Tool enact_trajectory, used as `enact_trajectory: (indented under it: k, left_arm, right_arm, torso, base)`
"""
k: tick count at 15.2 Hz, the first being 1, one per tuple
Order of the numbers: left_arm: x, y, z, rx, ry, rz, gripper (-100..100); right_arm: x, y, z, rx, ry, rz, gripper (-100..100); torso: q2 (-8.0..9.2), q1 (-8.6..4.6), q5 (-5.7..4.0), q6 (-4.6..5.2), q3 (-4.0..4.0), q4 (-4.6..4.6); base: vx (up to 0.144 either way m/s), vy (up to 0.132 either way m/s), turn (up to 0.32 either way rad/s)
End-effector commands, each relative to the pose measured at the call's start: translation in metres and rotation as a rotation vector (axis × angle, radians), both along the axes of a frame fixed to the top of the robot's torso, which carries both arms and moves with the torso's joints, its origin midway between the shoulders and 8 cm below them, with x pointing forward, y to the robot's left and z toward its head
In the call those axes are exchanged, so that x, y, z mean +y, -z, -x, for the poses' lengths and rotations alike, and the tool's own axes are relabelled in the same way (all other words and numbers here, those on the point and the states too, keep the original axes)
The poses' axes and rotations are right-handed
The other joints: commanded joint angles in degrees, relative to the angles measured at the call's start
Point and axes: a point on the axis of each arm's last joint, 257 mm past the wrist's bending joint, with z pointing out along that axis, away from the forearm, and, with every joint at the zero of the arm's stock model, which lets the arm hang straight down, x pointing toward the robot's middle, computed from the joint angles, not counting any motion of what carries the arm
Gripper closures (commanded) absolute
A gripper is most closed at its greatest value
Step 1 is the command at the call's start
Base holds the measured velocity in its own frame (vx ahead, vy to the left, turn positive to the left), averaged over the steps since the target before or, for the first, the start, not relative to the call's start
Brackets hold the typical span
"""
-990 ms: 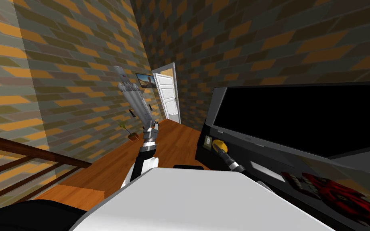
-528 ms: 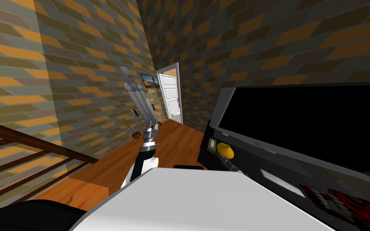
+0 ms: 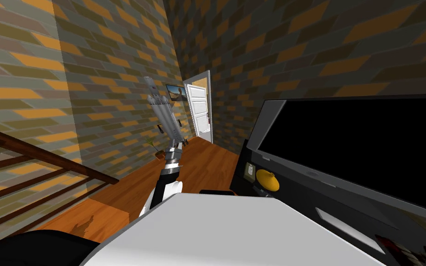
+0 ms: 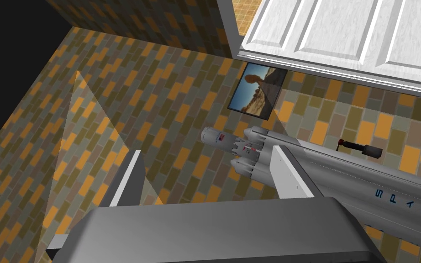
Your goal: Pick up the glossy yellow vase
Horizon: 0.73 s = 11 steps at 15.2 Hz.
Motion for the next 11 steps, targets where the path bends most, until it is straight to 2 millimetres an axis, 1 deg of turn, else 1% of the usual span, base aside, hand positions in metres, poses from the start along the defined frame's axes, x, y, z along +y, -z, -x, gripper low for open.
enact_trajectory:
  k: [1,2,4,5,7,8,9,11]
  left_arm:
    - [0.0,0.0,0.0,0.0,0.0,0.0,0]
    - [0.0,0.0,0.0,0.0,0.0,0.0,0]
    - [0.0,0.0,0.0,0.0,0.0,0.0,0]
    - [0.0,0.0,0.0,0.0,0.0,0.0,0]
    - [0.0,0.0,0.0,0.0,0.0,0.0,0]
    - [0.0,0.0,0.0,0.0,0.0,0.0,0]
    - [0.0,0.0,0.0,0.0,0.0,0.0,0]
    - [0.0,0.0,0.0,0.0,0.0,0.0,0]
  right_arm:
    - [-0.014,0.013,0.015,0.039,-0.017,0.038,-100]
    - [-0.025,0.023,0.032,0.078,-0.051,0.079,-100]
    - [-0.036,0.03,0.04,0.101,-0.038,0.096,-100]
    - [-0.048,0.038,0.058,0.141,-0.072,0.138,-100]
    - [-0.056,0.042,0.064,0.157,-0.063,0.15,-100]
    - [-0.056,0.042,0.064,0.157,-0.063,0.15,-100]
    - [-0.069,0.048,0.082,0.195,-0.097,0.19,-100]
    - [-0.078,0.052,0.088,0.212,-0.087,0.203,-100]
  torso:
    - [0.0,0.0,0.0,0.0,0.0,0.0]
    - [-0.04,0.02,-0.01,-0.01,-0.03,-0.01]
    - [-0.14,0.09,0.02,0.0,-0.08,-0.03]
    - [-0.12,0.06,0.01,0.02,-0.07,-0.03]
    - [-0.13,0.08,0.02,0.01,-0.08,-0.03]
    - [-0.09,0.05,0.02,0.01,-0.06,-0.02]
    - [-0.01,0.0,0.0,0.02,-0.01,-0.01]
    - [-0.05,0.04,0.01,0.0,-0.03,-0.01]
  base:
    - [0.065,0.046,0.117]
    - [0.086,0.066,0.157]
    - [0.081,0.051,0.08]
    - [0.08,0.046,0.084]
    - [0.071,0.048,0.072]
    - [0.031,0.018,-0.003]
    - [0.05,0.036,0.098]
    - [0.059,0.041,0.085]
